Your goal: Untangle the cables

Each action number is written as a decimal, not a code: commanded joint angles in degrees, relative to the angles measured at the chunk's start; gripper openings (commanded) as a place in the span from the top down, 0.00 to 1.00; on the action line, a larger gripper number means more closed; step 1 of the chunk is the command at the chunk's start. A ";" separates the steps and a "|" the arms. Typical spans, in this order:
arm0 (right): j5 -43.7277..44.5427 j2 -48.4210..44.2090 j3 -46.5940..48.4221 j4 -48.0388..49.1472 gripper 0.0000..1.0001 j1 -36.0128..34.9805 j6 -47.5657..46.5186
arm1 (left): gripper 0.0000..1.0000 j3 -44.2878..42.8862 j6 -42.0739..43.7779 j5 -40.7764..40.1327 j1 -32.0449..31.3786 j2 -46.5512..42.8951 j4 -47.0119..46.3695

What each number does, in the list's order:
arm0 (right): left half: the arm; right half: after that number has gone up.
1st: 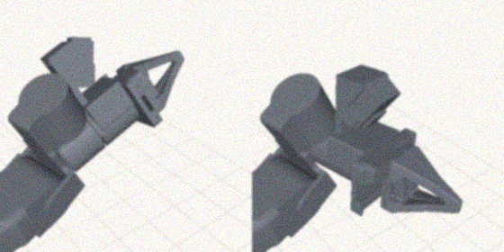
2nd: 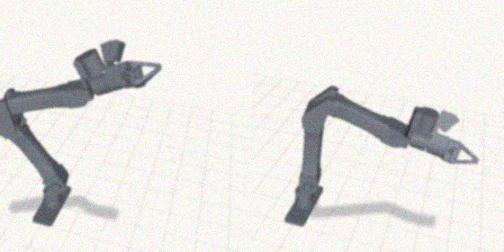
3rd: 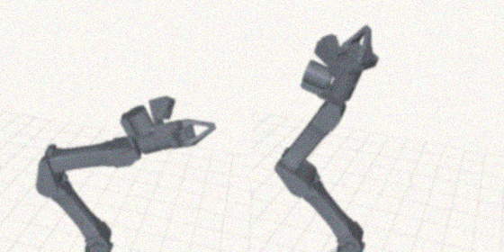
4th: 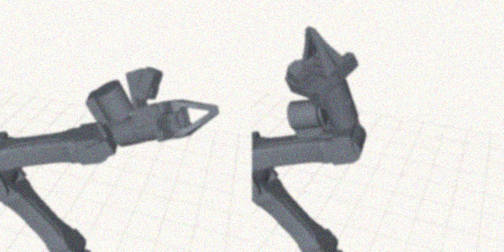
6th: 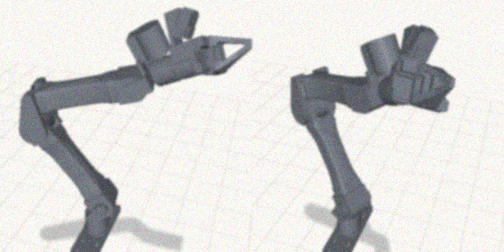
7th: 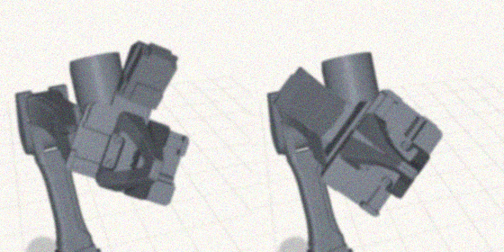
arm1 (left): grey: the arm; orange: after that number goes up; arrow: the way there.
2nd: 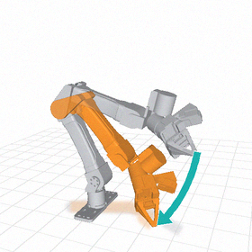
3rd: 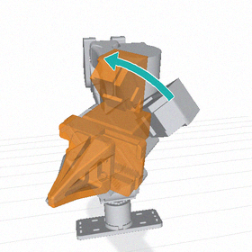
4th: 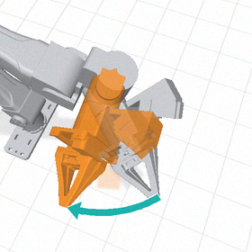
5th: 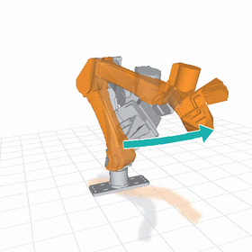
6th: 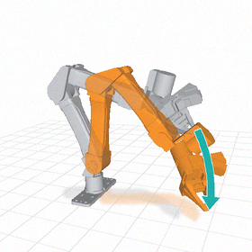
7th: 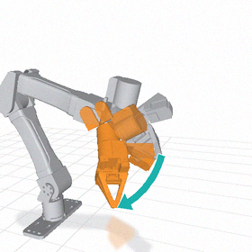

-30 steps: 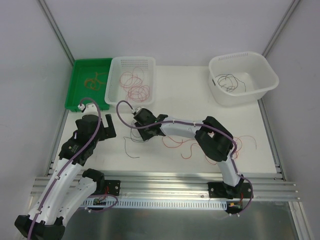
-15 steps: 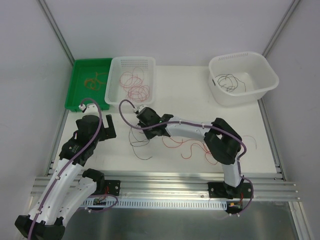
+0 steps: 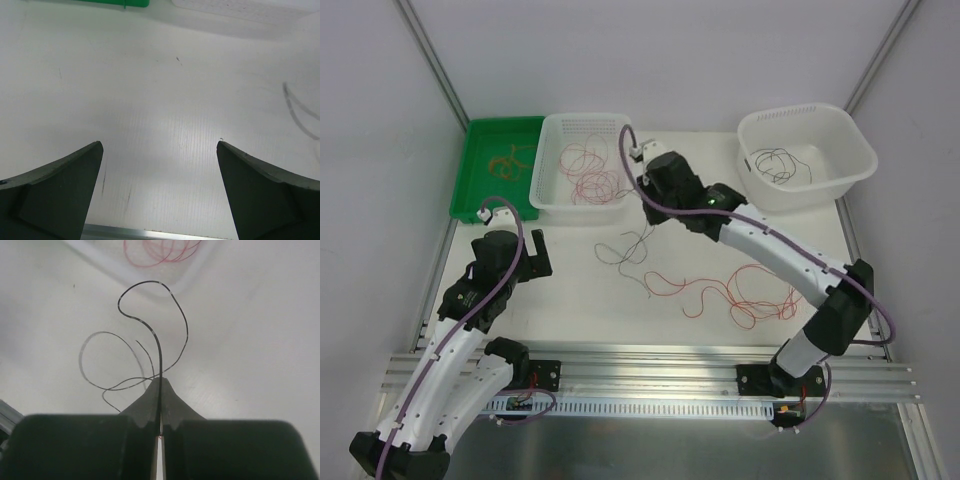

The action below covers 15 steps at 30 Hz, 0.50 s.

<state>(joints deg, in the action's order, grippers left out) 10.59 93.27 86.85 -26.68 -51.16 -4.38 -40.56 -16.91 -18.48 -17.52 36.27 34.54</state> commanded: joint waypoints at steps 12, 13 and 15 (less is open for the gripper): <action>6.11 -10.66 27.14 -13.67 0.99 31.87 -8.27 | 0.01 0.21 1.17 0.46 0.56 -0.59 -1.76; 5.59 -10.22 27.23 -12.62 0.99 33.91 -8.01 | 0.01 0.13 1.17 0.46 0.56 -0.50 -1.76; 3.31 -8.99 27.14 -9.46 0.99 39.60 -7.22 | 0.01 0.21 1.17 0.55 0.56 -0.41 -1.85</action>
<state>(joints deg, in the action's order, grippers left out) 15.29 82.39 113.23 -38.11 -17.26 -10.79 -40.53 -16.88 -18.39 -17.52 35.99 34.50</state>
